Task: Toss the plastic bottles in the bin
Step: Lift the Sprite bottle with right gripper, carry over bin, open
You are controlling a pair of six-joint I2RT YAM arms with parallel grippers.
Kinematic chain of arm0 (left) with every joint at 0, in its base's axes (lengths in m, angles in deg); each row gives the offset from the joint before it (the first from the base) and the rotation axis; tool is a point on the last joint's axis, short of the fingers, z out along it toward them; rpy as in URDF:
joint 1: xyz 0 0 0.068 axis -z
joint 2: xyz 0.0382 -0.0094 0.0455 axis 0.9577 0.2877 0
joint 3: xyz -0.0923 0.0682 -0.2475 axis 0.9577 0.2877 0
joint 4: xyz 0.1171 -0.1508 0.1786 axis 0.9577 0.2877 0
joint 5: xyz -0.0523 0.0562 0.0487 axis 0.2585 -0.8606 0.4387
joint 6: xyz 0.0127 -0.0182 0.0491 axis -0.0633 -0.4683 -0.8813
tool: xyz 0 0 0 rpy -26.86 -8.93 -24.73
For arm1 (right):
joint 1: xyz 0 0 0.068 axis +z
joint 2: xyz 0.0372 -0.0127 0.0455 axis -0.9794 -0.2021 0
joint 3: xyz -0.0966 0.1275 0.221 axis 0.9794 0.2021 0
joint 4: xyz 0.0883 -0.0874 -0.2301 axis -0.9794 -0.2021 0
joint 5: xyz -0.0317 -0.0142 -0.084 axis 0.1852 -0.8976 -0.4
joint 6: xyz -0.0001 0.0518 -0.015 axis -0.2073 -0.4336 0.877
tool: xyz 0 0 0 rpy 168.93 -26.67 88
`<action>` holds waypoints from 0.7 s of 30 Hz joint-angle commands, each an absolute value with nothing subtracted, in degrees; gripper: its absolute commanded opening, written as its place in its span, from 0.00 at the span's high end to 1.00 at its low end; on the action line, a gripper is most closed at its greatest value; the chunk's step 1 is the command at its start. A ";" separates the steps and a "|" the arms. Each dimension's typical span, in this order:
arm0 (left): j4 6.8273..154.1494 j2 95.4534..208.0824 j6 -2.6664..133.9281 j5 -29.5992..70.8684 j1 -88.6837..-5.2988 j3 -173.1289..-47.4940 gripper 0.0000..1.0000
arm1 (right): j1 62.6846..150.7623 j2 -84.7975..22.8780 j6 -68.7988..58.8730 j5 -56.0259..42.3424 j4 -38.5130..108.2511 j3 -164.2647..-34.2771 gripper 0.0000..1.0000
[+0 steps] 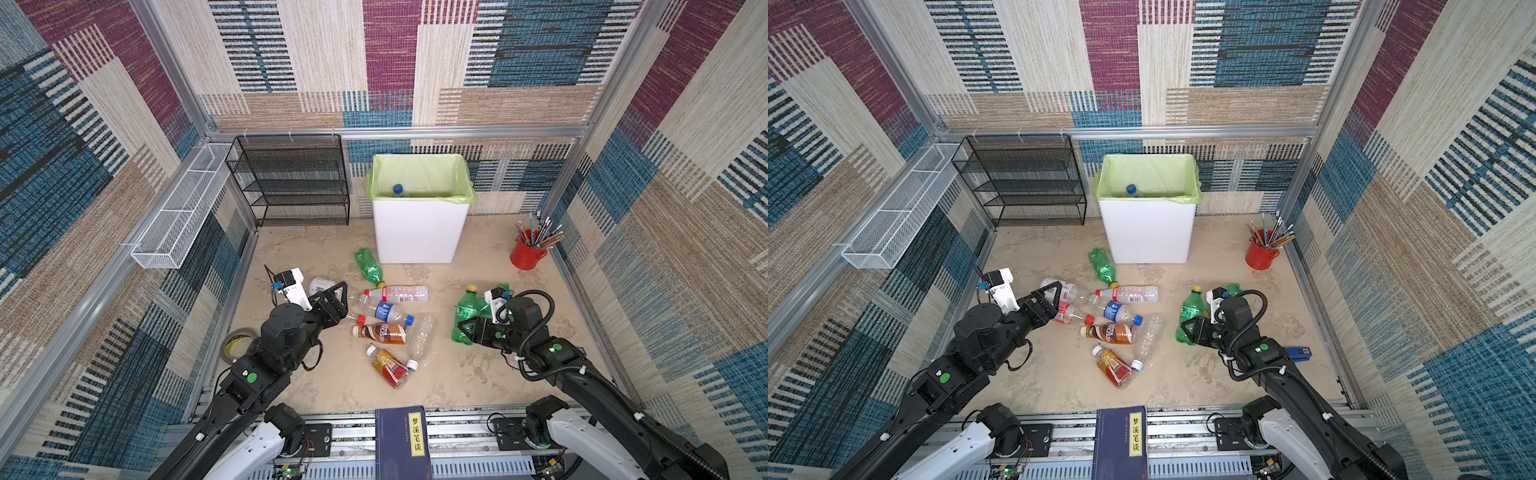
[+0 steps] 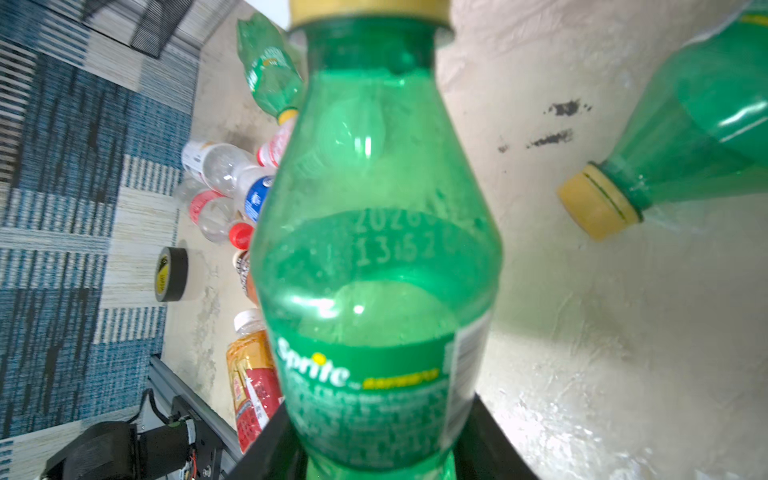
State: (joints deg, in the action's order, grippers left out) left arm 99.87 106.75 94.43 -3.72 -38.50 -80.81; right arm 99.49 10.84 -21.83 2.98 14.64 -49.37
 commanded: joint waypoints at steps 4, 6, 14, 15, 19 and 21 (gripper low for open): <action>95.25 107.62 96.04 -4.42 -38.56 -80.35 0.23 | 99.52 19.08 -25.55 -0.29 22.03 -45.91 0.52; 94.97 107.87 96.34 -4.67 -38.56 -80.33 0.23 | 99.48 21.31 -26.08 -1.12 22.88 -45.02 0.52; 94.30 110.08 97.01 -4.10 -38.56 -81.31 0.23 | 99.50 22.42 -27.02 -5.32 25.92 -49.64 0.52; 94.08 110.38 97.10 -4.03 -38.56 -81.45 0.23 | 99.52 20.74 -26.58 -5.71 26.48 -52.49 0.53; 92.26 111.60 96.86 -4.46 -38.56 -82.23 0.23 | 99.52 6.11 -22.37 -6.90 27.55 -75.16 0.51; 91.11 112.28 96.55 -4.86 -38.56 -83.06 0.23 | 99.35 -8.01 -18.63 -7.12 24.51 -98.37 0.43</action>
